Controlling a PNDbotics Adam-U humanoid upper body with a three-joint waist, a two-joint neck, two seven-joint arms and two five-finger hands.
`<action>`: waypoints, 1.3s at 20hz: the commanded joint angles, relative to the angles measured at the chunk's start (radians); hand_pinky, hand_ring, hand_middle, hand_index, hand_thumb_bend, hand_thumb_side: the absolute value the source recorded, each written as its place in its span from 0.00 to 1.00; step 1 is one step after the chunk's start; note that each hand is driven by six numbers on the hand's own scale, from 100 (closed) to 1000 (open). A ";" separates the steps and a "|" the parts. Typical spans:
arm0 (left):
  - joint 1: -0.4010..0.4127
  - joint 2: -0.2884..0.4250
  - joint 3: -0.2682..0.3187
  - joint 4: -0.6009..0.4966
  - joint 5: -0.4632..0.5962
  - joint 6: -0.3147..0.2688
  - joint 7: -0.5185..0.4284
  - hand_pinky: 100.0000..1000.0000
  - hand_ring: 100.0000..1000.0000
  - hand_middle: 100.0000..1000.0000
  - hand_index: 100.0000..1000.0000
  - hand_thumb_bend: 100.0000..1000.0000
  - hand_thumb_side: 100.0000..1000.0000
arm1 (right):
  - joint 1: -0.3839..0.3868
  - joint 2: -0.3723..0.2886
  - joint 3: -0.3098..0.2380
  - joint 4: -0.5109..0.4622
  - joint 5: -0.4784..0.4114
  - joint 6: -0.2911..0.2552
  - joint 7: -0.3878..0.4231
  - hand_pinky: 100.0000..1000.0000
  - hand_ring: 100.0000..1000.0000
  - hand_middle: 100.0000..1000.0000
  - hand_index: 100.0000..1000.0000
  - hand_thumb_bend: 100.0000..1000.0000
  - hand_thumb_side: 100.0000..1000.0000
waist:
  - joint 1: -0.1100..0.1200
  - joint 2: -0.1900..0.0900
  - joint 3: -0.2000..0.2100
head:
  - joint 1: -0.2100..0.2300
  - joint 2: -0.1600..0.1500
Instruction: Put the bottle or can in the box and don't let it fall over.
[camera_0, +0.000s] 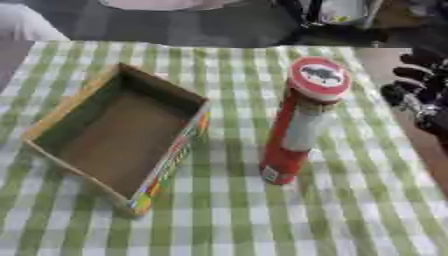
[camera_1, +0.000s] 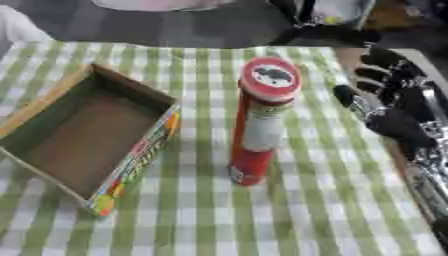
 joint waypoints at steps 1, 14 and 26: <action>-0.006 0.023 0.014 -0.010 -0.002 -0.002 0.000 0.72 0.84 0.75 0.81 0.55 0.39 | -0.004 -0.021 -0.017 -0.018 0.007 -0.003 0.029 0.82 0.84 0.82 0.87 0.58 0.04 | 0.005 -0.010 -0.002 | -0.001 -0.007; -0.004 0.023 0.015 -0.009 -0.001 -0.001 0.001 0.72 0.84 0.75 0.81 0.55 0.39 | 0.010 -0.020 -0.014 -0.018 -0.024 -0.004 0.136 0.85 0.92 0.87 0.91 0.49 0.00 | 0.007 -0.008 -0.006 | -0.003 -0.006; 0.001 0.024 0.015 -0.007 -0.002 -0.001 0.002 0.72 0.84 0.75 0.81 0.55 0.39 | 0.053 -0.033 0.007 -0.018 -0.033 0.014 0.167 0.87 0.96 0.90 0.91 0.49 0.00 | 0.008 -0.006 -0.012 | 0.012 -0.004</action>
